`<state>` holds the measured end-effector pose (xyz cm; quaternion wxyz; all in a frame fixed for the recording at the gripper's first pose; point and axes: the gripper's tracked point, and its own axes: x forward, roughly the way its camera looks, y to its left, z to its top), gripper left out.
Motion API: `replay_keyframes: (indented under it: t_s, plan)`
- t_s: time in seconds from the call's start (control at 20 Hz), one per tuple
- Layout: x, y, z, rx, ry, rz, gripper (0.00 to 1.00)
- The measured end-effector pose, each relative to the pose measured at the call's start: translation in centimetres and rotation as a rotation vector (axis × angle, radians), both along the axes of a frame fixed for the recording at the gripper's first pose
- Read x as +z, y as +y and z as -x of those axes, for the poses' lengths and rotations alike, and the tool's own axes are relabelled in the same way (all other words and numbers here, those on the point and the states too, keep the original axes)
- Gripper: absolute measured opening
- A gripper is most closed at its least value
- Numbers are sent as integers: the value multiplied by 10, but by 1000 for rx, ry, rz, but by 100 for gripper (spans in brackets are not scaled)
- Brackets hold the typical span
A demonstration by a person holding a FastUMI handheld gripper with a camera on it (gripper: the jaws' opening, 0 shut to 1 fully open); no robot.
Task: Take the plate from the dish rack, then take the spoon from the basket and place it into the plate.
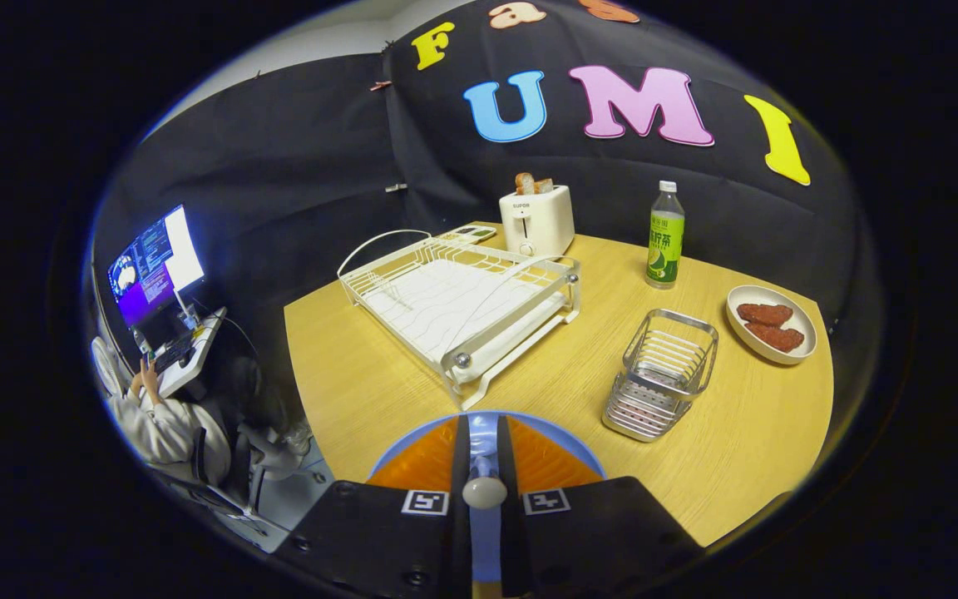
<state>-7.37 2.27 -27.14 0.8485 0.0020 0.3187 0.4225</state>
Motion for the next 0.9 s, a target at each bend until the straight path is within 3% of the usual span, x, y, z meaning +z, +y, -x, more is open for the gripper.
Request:
replay_keyframes:
  t_s: [0.15,0.25,0.3,0.4,0.65,0.9]
  plan:
    - [1,-9,-9,-30,-19,16,21]
    - [8,-13,-16,-58,-26,9,30]
    - [11,-15,-20,-73,-29,0,40]
    - [23,-17,-27,-98,-42,-11,99]
    - [69,-29,-43,-173,-147,-20,98]
    - [115,-39,-54,-299,-218,-36,98]
